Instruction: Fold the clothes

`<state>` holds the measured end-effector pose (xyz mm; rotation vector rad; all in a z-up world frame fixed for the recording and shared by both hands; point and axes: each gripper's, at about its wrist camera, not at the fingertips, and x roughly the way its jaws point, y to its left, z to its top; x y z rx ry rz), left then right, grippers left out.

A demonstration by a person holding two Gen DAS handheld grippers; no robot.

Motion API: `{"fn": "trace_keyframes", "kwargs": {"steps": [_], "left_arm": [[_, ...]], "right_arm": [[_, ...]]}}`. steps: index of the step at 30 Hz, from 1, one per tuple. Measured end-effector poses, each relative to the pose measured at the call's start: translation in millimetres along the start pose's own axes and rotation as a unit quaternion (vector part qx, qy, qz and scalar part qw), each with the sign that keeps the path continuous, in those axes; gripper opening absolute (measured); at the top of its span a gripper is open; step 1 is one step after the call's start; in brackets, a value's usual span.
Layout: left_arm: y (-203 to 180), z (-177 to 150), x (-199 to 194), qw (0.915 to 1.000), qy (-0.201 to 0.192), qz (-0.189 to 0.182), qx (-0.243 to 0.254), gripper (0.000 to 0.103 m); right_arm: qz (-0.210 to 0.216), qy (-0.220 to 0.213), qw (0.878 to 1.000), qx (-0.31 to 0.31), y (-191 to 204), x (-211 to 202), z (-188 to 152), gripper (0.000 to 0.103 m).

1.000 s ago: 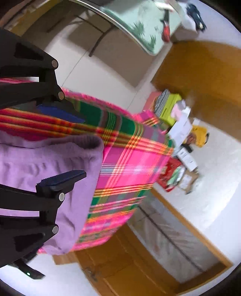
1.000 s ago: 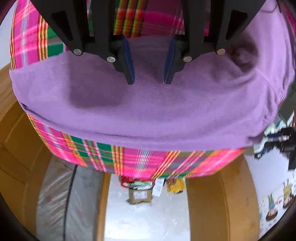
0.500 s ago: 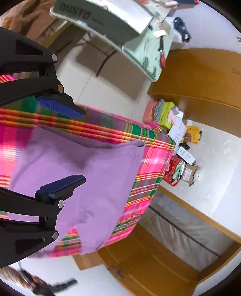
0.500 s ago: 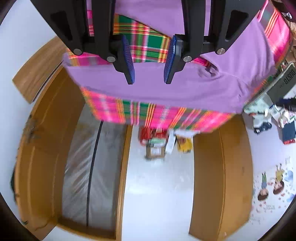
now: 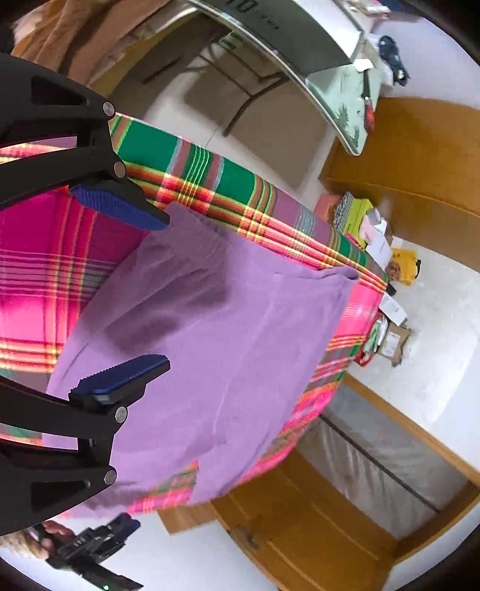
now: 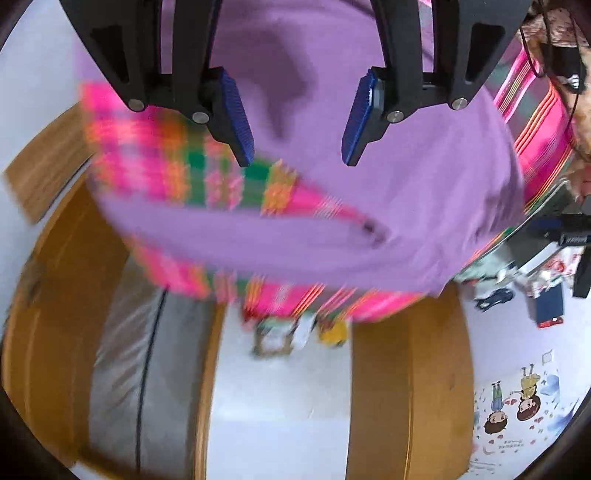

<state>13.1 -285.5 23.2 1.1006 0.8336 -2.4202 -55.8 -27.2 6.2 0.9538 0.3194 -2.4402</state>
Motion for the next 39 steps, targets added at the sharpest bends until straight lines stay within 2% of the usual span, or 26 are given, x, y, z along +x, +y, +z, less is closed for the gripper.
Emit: {"fn": "trace_keyframes", "kwargs": {"steps": [5,9,12,16,24,29,39], "left_arm": [[-12.6,-2.3,18.8,0.9991,0.017,0.026,0.03,0.072],[-5.2,-10.4,27.7,0.9988,0.026,0.038,0.015,0.072],[-6.5,-17.1,26.1,0.999,0.009,0.041,0.017,0.073],[-14.2,-24.4,28.6,0.9976,-0.003,0.057,0.039,0.077],[-24.3,-30.0,31.9,0.9947,-0.01,0.094,0.042,0.08],[-22.3,-34.2,29.7,0.9947,-0.008,0.094,0.042,0.08],[-22.2,-33.8,31.0,0.9947,-0.003,0.094,0.043,0.08]], "right_arm": [[0.026,0.04,0.998,0.051,1.6,33.8,-21.7,0.05],[0.006,0.048,0.994,0.093,-6.7,41.0,-34.8,0.05],[0.002,0.045,0.992,0.12,-11.1,44.3,-44.7,0.049],[-0.018,0.029,0.992,0.122,-3.9,42.4,-51.4,0.05],[-0.035,0.026,0.993,0.11,1.7,38.7,-54.3,0.05],[-0.047,0.025,0.993,0.104,5.0,39.5,-55.3,0.05],[-0.037,0.02,0.993,0.113,2.1,34.6,-58.1,0.05]]}}
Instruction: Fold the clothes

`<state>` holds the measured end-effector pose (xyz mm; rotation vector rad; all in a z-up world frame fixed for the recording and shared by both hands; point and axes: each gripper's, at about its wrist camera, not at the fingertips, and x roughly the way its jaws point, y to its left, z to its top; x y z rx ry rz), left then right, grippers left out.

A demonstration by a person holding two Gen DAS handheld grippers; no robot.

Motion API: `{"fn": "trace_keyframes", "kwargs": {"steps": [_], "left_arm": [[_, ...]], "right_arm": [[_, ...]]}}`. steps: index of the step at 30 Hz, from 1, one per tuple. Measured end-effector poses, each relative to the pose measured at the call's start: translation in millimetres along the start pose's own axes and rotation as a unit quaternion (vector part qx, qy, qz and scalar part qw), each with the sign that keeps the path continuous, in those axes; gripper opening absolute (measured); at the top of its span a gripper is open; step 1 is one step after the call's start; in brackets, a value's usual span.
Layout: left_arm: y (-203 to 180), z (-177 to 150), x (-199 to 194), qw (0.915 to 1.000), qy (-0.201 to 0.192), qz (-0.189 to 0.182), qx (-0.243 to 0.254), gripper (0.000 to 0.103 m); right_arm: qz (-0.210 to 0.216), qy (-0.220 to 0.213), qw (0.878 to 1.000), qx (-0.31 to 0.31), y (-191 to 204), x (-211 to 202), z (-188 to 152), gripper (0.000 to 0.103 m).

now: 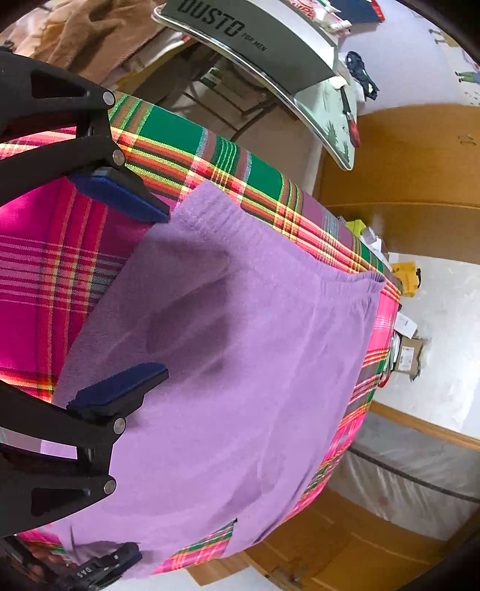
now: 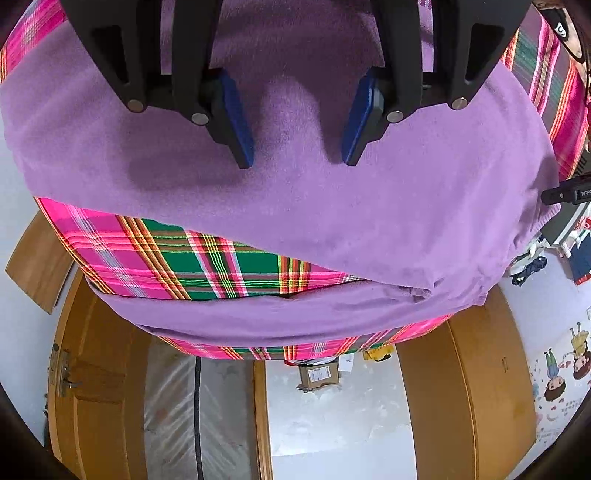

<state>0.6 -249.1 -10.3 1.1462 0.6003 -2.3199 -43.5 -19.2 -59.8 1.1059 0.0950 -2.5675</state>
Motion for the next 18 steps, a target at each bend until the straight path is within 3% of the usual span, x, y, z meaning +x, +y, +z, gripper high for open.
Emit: {"fn": "trace_keyframes", "kwargs": {"steps": [10,16,18], "left_arm": [[-4.3,-0.4,1.1,0.9999,0.002,0.002,0.015,0.082],[17.5,13.5,-1.8,0.998,0.015,-0.046,-0.04,0.082],[20.7,24.3,-6.1,0.9988,0.006,-0.026,-0.04,0.082]], "right_arm": [[-0.001,0.001,1.0,-0.002,2.1,0.2,0.3,0.052],[0.027,0.01,1.0,0.008,-6.2,1.9,8.8,0.052],[0.029,0.012,0.999,0.013,-10.4,4.2,21.2,0.052]]}}
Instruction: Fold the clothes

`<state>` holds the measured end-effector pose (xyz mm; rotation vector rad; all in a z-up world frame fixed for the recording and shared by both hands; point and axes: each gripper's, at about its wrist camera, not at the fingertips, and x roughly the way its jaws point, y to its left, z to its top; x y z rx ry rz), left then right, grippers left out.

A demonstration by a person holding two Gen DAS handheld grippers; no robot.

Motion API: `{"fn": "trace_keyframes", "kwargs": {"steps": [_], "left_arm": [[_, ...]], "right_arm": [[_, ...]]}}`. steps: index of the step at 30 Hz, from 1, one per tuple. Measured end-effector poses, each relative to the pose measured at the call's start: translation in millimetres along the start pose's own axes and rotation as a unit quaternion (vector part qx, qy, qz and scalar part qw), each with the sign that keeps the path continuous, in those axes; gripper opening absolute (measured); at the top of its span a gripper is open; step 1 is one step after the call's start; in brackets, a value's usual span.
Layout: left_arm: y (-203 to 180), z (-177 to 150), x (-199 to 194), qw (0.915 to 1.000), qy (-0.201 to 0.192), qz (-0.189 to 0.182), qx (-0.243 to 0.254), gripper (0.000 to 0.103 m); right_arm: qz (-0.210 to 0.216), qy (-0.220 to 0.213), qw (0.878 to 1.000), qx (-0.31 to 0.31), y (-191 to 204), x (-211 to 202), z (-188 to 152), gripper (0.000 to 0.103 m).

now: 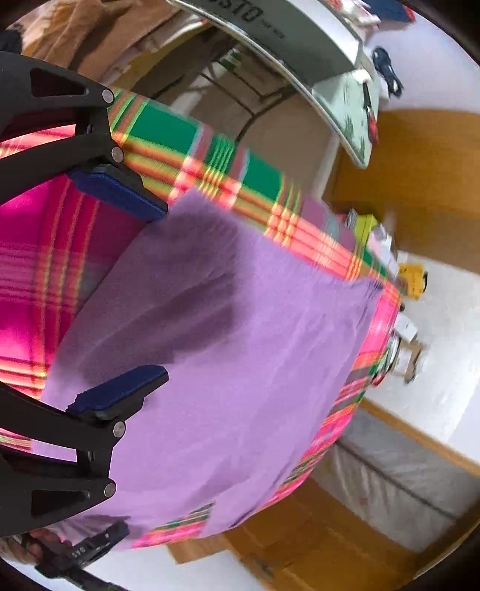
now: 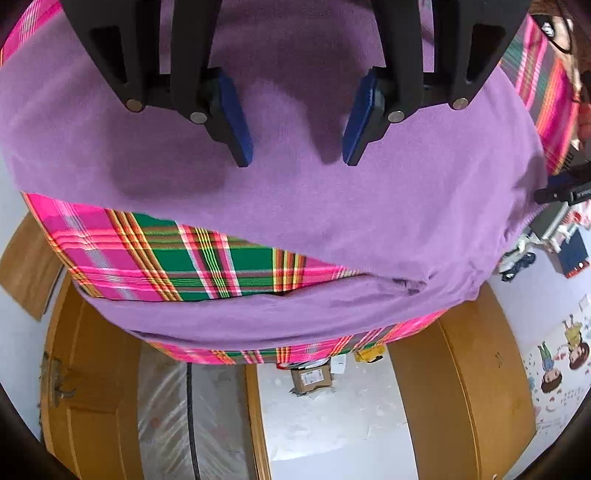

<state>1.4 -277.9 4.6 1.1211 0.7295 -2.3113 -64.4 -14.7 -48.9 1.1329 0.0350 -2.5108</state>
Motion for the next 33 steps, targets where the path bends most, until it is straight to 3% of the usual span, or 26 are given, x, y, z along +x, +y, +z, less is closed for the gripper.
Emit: {"fn": "trace_keyframes", "kwargs": {"steps": [4,9,12,16,18,23,33], "left_arm": [[-2.8,34.1,-15.1,0.9986,-0.043,0.017,0.024,0.082],[-11.3,95.7,-9.7,0.9926,-0.08,0.07,0.06,0.082],[-14.3,129.1,2.3,0.9907,-0.088,0.069,0.077,0.082],[-20.7,169.6,40.1,0.9859,-0.073,0.104,0.109,0.082],[-20.5,182.3,56.8,0.9859,-0.068,0.104,0.113,0.082],[-30.6,205.1,95.0,0.9839,-0.052,0.085,0.149,0.082],[-77.2,230.5,148.1,0.9584,-0.026,0.077,0.274,0.082]], "right_arm": [[-0.002,-0.024,1.0,-0.018,-4.3,-0.3,41.9,0.052],[-0.016,-0.053,0.995,-0.085,0.8,18.7,106.7,0.052],[-0.017,-0.065,0.991,-0.12,5.2,38.3,141.9,0.051],[-0.009,-0.06,0.988,-0.144,9.6,75.0,181.6,0.044],[-0.004,-0.057,0.988,-0.145,9.0,93.7,198.1,0.038],[0.022,-0.029,0.987,-0.155,8.6,139.6,230.7,0.034],[0.076,0.029,0.972,-0.22,38.3,208.7,263.8,0.034]]}}
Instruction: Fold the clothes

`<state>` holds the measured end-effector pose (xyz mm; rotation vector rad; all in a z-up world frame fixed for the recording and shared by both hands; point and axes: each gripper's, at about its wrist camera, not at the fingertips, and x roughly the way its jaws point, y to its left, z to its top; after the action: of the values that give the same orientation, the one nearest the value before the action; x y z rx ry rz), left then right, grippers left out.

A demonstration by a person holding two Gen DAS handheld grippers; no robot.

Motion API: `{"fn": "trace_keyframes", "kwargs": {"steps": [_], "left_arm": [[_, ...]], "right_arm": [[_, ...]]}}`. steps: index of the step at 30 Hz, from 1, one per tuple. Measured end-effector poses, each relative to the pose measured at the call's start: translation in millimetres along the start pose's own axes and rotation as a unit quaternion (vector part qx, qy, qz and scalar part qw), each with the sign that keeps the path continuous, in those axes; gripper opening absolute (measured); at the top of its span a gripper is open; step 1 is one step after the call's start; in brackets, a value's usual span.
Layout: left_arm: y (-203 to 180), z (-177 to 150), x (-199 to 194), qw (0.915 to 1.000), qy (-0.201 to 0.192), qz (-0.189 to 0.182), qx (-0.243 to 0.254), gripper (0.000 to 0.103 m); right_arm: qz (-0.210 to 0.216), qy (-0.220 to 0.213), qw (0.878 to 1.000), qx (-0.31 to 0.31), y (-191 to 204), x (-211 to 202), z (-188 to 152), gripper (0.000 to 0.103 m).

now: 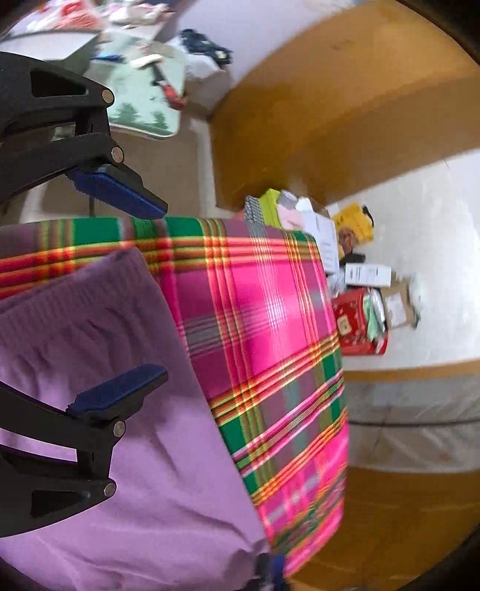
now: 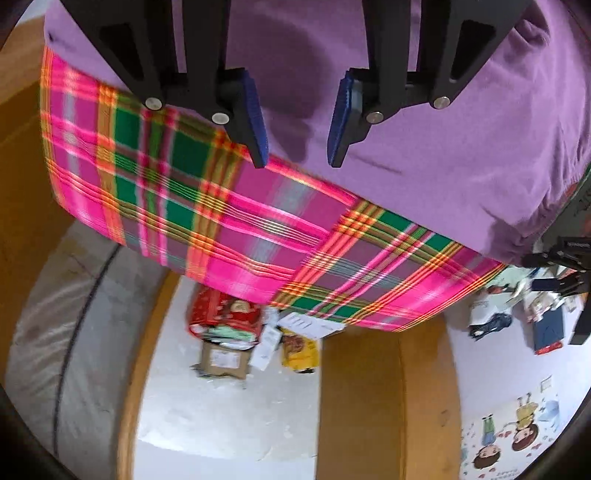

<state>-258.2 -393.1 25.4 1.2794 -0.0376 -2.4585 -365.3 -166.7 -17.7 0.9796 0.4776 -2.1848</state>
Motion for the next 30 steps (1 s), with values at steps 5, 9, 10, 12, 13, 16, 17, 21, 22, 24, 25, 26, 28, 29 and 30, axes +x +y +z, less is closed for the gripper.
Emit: {"fn": "trace_keyframes", "kwargs": {"steps": [5,9,10,12,13,16,17,21,22,24,25,26,28,29,30], "left_arm": [[-5.1,5.5,25.7,0.9993,0.026,0.002,0.028,0.082],[-7.6,-1.4,38.8,0.9984,0.044,-0.01,0.034,0.082],[-6.3,-2.1,40.3,0.9985,0.042,-0.014,0.031,0.082],[-2.1,-2.5,41.1,0.9987,0.04,-0.024,0.021,0.083],[-0.9,-2.9,41.1,0.9986,0.041,-0.028,0.019,0.084],[1.0,-1.9,43.3,0.9982,0.043,-0.038,0.02,0.084],[1.1,-2.2,43.7,0.9981,0.042,-0.04,0.02,0.084],[2.9,-4.3,44.8,0.998,0.038,-0.05,0.01,0.083],[3.6,-4.8,44.6,0.9978,0.037,-0.054,0.008,0.082],[4.4,-5.6,43.6,0.997,0.038,-0.067,0.003,0.072],[3.2,-5.3,43.0,0.9968,0.037,-0.07,0.005,0.072],[1.3,-5.3,42.2,0.997,0.036,-0.068,0.01,0.07],[-2.5,-5.4,39.7,0.9972,0.035,-0.062,0.022,0.061],[-3.6,-5.3,38.5,0.9974,0.034,-0.058,0.026,0.055],[-3.6,-5.1,37.5,0.9976,0.034,-0.054,0.028,0.046]], "right_arm": [[0.025,0.04,0.998,-0.034,4.8,27.4,6.6,0.034],[0.039,0.066,0.995,-0.058,9.4,42.2,3.0,0.035],[0.039,0.063,0.995,-0.061,9.8,43.1,2.2,0.036],[0.035,0.061,0.996,-0.06,8.4,44.7,3.0,0.043],[0.037,0.062,0.996,-0.058,7.3,45.7,3.6,0.044],[0.051,0.066,0.996,-0.045,2.2,47.6,3.9,0.045],[0.056,0.066,0.995,-0.039,0.0,47.9,3.6,0.046],[0.058,0.065,0.996,-0.034,0.7,48.1,3.2,0.045],[0.059,0.066,0.995,-0.033,0.6,48.9,4.2,0.044],[0.065,0.07,0.995,-0.03,-0.4,51.2,7.0,0.037],[0.073,0.073,0.994,-0.031,0.6,51.2,7.4,0.03],[0.084,0.075,0.993,-0.034,2.6,50.7,7.1,0.013],[0.081,0.076,0.993,-0.048,8.5,47.2,5.4,0.006],[0.074,0.075,0.993,-0.055,11.4,45.0,4.5,0.005],[0.067,0.073,0.993,-0.06,13.9,43.4,4.1,0.004]]}}
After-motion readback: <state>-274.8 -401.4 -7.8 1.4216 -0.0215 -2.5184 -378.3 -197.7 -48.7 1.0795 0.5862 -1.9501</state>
